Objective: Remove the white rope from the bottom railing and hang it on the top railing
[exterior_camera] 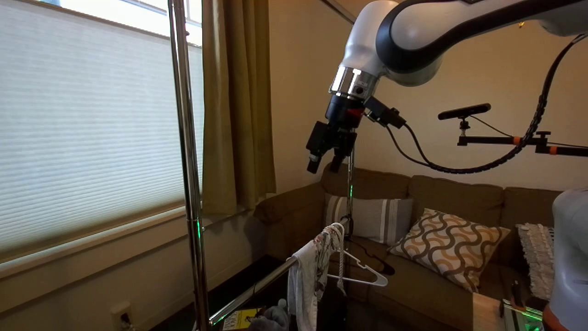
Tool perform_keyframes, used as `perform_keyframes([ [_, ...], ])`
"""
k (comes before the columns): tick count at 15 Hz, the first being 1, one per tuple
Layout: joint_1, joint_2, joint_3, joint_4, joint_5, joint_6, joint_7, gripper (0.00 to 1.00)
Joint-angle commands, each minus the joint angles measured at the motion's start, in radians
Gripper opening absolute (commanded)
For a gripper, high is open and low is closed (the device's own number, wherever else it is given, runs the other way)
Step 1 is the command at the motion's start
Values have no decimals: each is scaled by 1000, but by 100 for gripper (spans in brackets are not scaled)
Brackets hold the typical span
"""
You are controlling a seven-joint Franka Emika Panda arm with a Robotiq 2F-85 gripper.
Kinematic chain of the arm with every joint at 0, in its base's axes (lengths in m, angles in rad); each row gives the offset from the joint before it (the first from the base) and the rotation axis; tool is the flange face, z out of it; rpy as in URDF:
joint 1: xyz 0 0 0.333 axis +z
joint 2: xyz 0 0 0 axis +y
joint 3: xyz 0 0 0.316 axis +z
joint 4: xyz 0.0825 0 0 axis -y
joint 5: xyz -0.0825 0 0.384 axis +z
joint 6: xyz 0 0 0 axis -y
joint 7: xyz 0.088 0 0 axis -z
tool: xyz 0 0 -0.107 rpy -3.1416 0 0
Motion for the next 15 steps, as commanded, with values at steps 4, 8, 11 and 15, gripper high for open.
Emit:
perform_keyframes([
  [4, 1, 0, -1, 2, -1, -2, 1, 100],
  [8, -33, -3, -29, 12, -13, 24, 7, 100],
  [11, -132, 8, -64, -20, -159, 155, -22, 100],
  [15, -254, 110, -129, -42, -341, 212, -52, 100],
])
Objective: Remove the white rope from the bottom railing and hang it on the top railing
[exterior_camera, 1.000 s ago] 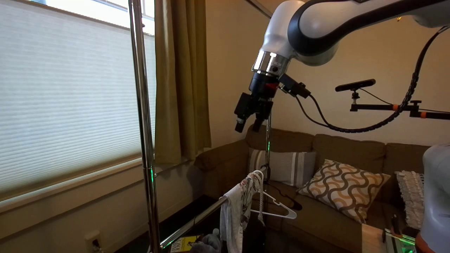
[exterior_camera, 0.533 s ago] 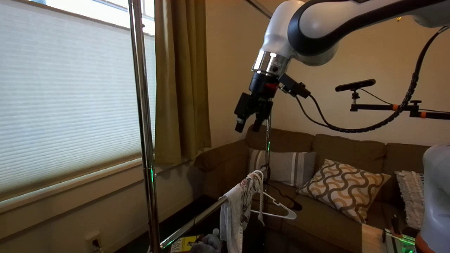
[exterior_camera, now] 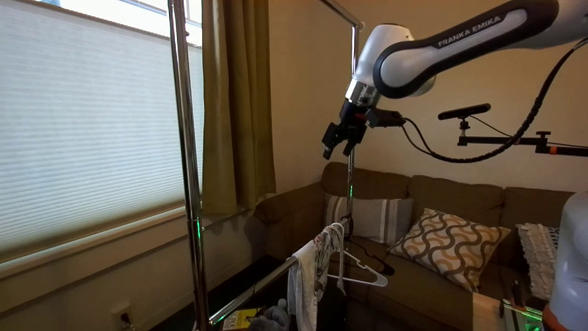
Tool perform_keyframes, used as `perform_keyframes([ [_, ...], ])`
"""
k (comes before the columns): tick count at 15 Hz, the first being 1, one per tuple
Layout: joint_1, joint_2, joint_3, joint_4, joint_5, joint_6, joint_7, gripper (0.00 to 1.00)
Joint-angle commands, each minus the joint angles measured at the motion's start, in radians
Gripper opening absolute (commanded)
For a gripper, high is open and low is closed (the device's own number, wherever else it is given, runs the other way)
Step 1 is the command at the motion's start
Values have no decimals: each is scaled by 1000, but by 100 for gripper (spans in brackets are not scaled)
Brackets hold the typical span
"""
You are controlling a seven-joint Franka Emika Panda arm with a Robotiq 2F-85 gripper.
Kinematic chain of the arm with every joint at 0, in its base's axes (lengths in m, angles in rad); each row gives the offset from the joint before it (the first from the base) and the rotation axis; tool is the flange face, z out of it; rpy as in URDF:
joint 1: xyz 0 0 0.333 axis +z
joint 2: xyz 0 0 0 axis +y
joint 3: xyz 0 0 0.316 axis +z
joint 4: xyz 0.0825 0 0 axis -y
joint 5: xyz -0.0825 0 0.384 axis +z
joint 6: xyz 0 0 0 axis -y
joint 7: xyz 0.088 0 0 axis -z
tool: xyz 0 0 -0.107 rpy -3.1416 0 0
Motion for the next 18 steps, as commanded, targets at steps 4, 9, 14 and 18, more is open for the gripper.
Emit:
perform_keyframes([
  [4, -150, 185, -93, -99, -212, 19, 9, 100],
  [9, -217, 331, -171, -154, -300, -9, 133, 100],
  [14, -178, 337, -192, -151, -223, 23, 39, 100],
  [18, -67, 365, -138, -140, -34, 34, -83, 100],
])
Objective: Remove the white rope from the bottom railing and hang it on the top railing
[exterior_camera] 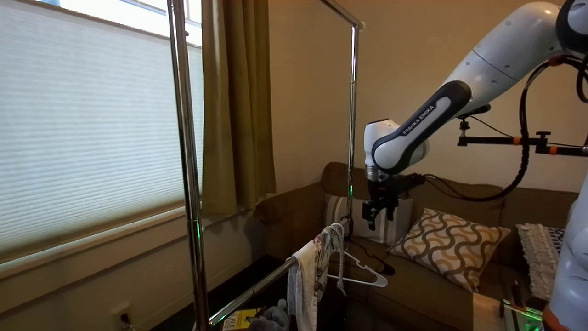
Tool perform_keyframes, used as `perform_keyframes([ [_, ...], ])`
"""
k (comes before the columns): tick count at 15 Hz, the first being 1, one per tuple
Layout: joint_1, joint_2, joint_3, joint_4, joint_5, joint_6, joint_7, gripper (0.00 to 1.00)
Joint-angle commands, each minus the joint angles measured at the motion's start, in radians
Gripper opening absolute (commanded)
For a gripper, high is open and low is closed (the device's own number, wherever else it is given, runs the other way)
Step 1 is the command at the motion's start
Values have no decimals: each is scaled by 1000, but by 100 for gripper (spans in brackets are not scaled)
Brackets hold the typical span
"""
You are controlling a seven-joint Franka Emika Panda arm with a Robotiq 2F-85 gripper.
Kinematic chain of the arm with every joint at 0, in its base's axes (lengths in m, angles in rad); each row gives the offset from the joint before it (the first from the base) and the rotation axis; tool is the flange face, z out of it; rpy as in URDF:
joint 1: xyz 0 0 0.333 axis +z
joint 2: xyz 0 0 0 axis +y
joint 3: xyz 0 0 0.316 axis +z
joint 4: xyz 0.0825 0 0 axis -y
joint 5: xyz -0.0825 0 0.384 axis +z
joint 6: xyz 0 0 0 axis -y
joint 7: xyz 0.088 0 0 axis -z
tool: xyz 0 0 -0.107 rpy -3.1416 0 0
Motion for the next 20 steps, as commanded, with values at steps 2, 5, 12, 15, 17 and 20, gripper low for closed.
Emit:
perform_keyframes([
  [2, 105, 53, 29, 30, 190, 49, -86, 100],
  [5, 112, 31, 32, 28, 207, 24, -64, 100],
  [12, 112, 115, 6, 103, 271, 126, -278, 100],
  [15, 104, 104, 6, 108, 214, 125, -227, 100],
  [17, 100, 118, 2, 126, 208, 125, -227, 100],
  [20, 95, 160, -4, 150, 227, 180, -210, 100],
])
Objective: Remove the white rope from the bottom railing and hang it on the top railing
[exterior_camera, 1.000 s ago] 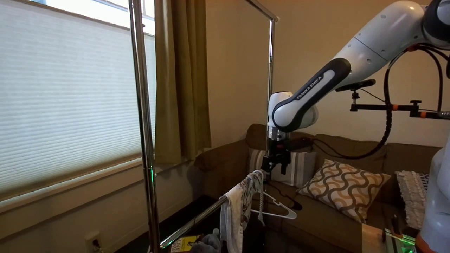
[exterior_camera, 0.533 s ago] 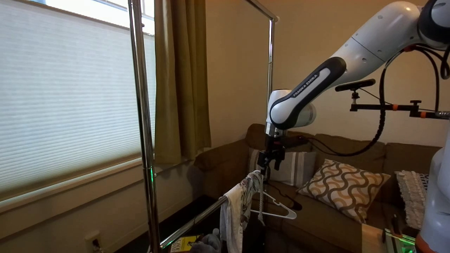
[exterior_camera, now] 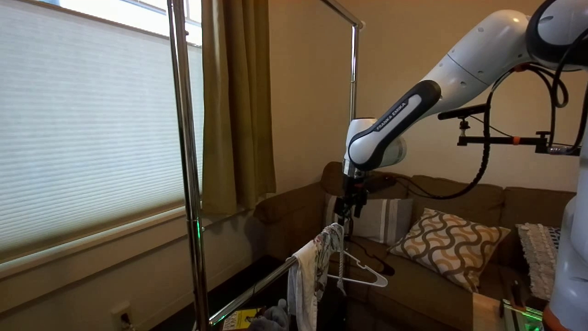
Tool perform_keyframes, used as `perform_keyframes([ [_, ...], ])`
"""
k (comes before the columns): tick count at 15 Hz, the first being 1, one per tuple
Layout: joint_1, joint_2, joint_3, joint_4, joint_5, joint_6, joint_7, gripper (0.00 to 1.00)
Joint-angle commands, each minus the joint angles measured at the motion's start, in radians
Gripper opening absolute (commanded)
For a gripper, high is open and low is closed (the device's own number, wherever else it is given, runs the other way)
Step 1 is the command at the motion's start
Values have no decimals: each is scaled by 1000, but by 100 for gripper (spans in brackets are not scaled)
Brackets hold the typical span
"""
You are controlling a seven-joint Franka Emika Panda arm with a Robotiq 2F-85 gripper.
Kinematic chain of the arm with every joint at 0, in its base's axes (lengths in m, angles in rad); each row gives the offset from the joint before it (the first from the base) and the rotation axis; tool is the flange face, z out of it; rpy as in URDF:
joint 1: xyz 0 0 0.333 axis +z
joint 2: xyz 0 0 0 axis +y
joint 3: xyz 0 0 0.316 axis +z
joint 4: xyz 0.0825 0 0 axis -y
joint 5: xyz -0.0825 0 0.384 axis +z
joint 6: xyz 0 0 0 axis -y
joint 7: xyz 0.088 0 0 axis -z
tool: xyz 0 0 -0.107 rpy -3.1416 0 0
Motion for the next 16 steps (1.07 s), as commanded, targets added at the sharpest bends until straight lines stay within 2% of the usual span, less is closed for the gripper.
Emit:
perform_keyframes([
  [1, -12, 63, -15, 41, 10, 74, 19, 100],
  [3, -21, 110, -22, 79, 24, 99, 2, 100],
  [7, -36, 185, -12, 144, 76, 74, -31, 99],
  [11, -50, 242, -1, 202, 101, 58, -48, 69],
  [13, -55, 269, 8, 223, 114, 49, -59, 66],
  [14, -58, 281, 12, 234, 121, 45, -66, 71],
  [16, -65, 304, 23, 254, 136, 36, -77, 73],
])
